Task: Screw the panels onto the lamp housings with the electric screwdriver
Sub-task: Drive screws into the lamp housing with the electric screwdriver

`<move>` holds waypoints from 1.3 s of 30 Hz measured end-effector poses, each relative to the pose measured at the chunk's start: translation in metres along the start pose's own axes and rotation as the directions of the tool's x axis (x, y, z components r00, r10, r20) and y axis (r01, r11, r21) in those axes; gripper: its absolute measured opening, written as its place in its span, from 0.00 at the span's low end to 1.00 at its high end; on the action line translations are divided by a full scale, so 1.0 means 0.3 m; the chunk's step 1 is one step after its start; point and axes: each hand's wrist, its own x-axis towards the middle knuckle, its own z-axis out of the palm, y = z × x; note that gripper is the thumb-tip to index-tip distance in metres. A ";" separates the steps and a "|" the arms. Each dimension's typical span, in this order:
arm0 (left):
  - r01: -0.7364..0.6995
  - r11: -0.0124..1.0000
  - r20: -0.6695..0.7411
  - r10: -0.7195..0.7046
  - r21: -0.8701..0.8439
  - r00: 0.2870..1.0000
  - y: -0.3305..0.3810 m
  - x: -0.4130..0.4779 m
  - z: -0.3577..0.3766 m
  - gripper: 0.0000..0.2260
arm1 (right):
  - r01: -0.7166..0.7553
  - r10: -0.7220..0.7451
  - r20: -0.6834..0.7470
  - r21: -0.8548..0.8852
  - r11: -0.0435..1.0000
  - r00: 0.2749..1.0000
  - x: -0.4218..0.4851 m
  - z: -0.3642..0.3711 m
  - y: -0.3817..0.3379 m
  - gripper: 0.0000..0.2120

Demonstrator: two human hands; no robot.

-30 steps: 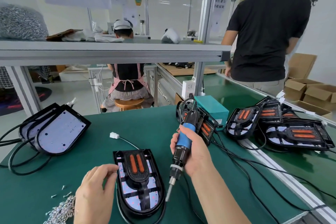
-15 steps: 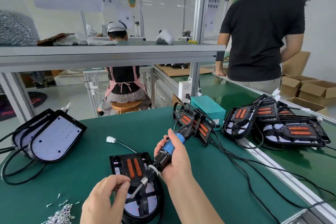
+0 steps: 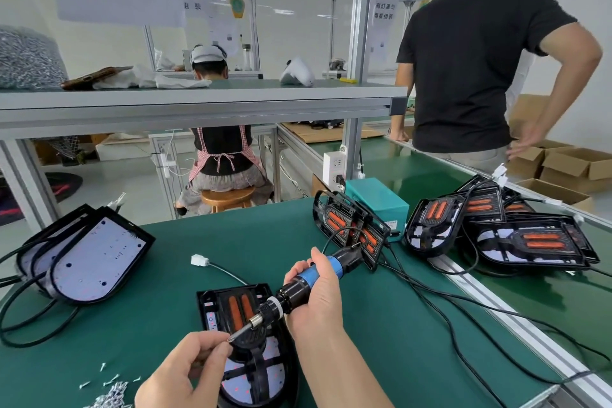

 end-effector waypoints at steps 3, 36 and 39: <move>-0.009 1.000 -0.014 0.010 0.029 1.000 0.013 0.005 0.011 0.16 | 0.021 -0.021 0.001 -0.023 0.999 1.000 -0.004 -0.004 0.012 0.14; -0.295 0.944 -0.264 0.326 0.150 0.908 0.011 0.002 0.035 0.03 | -0.061 0.059 -0.038 -0.058 0.996 0.998 -0.020 -0.001 0.026 0.09; -0.304 0.942 -0.245 0.332 0.145 0.911 0.017 0.003 0.031 0.04 | -0.068 0.066 -0.043 -0.056 0.996 0.997 -0.029 0.003 0.023 0.08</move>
